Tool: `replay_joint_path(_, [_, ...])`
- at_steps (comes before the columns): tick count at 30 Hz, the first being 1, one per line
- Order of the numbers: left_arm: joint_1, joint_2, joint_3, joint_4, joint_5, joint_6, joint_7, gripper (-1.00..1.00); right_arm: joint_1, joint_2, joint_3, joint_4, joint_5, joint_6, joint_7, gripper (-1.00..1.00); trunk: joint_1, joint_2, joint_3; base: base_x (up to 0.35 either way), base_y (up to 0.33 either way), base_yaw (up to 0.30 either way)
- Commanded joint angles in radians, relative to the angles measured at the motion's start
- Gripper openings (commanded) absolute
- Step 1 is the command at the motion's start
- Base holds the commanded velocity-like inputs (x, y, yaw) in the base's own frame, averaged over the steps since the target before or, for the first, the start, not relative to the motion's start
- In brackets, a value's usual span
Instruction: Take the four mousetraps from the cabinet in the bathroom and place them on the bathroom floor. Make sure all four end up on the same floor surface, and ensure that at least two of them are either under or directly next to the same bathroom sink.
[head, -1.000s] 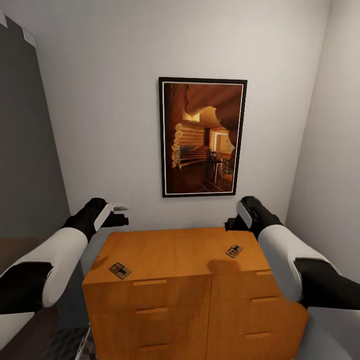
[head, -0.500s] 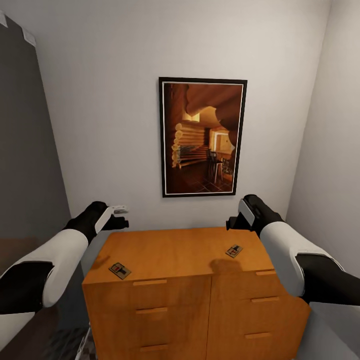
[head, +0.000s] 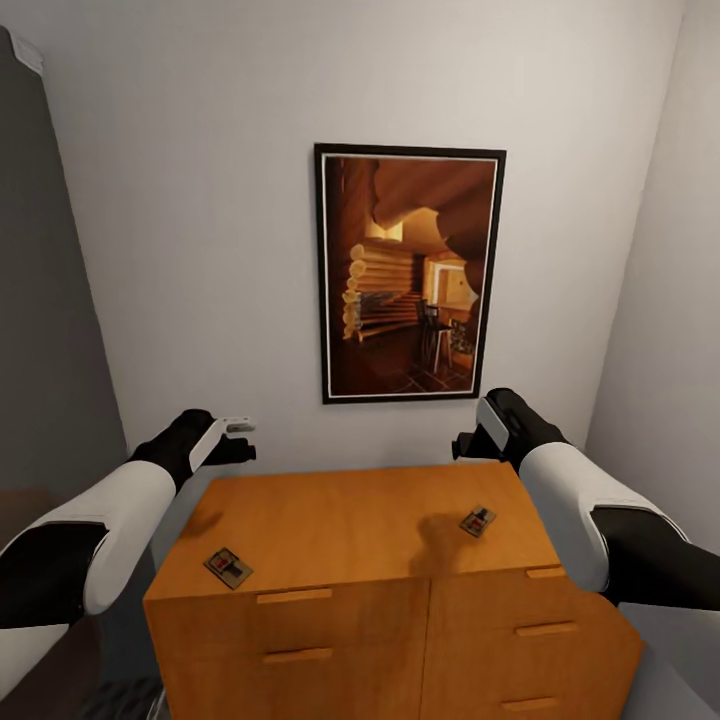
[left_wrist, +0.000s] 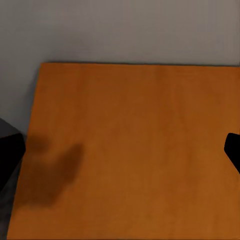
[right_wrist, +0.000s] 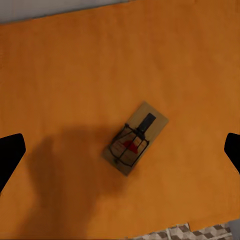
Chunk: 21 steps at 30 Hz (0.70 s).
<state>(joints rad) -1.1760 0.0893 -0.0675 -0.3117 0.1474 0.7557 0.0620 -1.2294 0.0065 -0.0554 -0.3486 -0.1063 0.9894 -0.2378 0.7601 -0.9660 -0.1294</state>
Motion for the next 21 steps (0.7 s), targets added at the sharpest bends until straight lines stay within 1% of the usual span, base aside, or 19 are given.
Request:
replay_joint_path(1, [-0.001, 0.001, -0.007, -0.001, 0.011, 0.004, 0.006, 1.0, -0.001, 0.001, -0.005, -0.001, -0.01, 0.002, -0.011, 1.0, 0.0, -0.001, -0.002, 0.12, 0.0, 0.0])
replay_joint_path(8, [-0.001, -0.002, -0.007, 0.008, 0.012, 0.006, 0.006, 1.0, -0.001, 0.0, -0.005, -0.001, -0.009, 0.002, -0.011, 1.0, 0.0, -0.001, -0.002, 0.054, 0.0, 0.0])
replay_joint_path(21, [-0.001, -0.005, -0.006, 0.05, 0.012, 0.008, 0.001, 1.0, -0.001, -0.001, -0.002, 0.008, -0.013, -0.001, -0.012, 1.0, 0.0, -0.001, -0.002, 0.008, 0.0, 0.0])
